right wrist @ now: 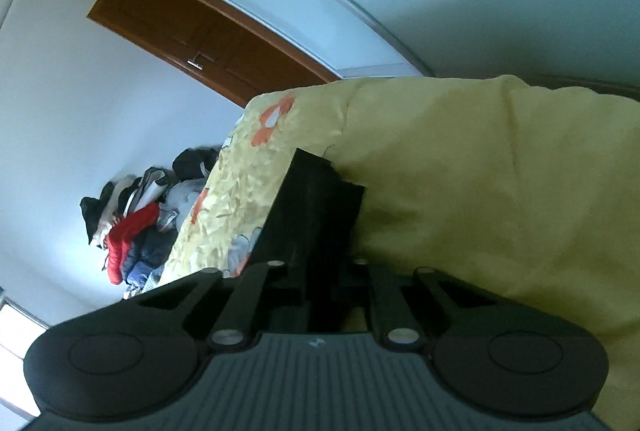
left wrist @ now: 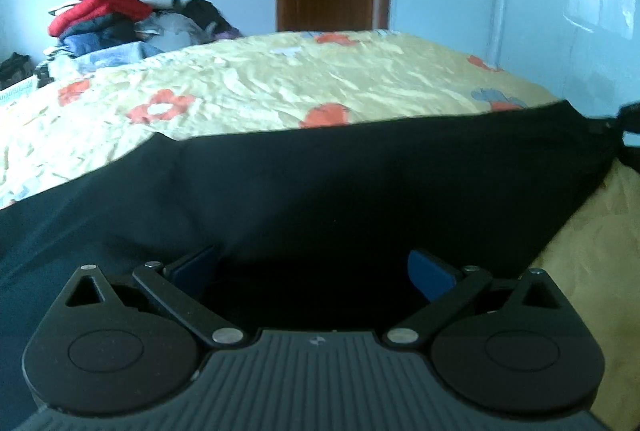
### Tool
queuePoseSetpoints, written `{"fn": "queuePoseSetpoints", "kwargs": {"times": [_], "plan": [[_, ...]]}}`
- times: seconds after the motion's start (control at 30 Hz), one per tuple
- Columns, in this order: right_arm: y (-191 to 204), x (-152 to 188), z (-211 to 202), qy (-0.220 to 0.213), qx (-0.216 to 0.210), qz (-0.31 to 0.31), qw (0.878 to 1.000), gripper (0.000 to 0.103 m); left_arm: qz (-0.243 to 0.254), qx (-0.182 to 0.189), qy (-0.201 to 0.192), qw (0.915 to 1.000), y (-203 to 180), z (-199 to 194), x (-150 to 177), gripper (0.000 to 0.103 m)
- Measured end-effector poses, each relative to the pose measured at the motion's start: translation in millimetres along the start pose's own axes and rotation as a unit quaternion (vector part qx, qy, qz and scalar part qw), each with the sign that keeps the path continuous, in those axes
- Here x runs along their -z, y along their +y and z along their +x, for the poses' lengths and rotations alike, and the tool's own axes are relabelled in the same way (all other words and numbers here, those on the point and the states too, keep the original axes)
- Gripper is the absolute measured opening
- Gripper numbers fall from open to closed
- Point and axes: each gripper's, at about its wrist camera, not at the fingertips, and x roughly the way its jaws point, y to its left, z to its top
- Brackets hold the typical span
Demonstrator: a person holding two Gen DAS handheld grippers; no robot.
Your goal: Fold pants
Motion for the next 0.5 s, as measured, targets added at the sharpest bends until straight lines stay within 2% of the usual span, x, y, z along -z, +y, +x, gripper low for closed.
{"fn": "queuePoseSetpoints", "kwargs": {"times": [0.13,0.27,0.33,0.4,0.5], "plan": [[28.8,6.5,-4.3,-0.002,-0.023,-0.068,0.997,0.008,-0.010,-0.053,-0.034,0.9980,8.0,-14.3,-1.9,0.102],[62.5,11.2,0.4,0.016,-0.019,-0.138,0.990,0.009,-0.003,-0.102,-0.048,0.9937,23.6,-27.1,-3.1,0.102],[78.3,17.1,3.0,0.027,-0.034,-0.166,0.985,0.009,0.004,-0.135,-0.051,0.9895,33.4,-32.5,-0.1,0.102],[97.3,27.8,5.9,0.045,-0.067,-0.199,0.977,0.009,0.002,-0.164,-0.044,0.9855,44.1,-35.5,3.1,0.102],[134.2,55.2,13.8,0.094,-0.130,-0.245,0.956,0.009,-0.028,-0.178,-0.034,0.9830,60.7,-39.6,9.3,0.102]]}}
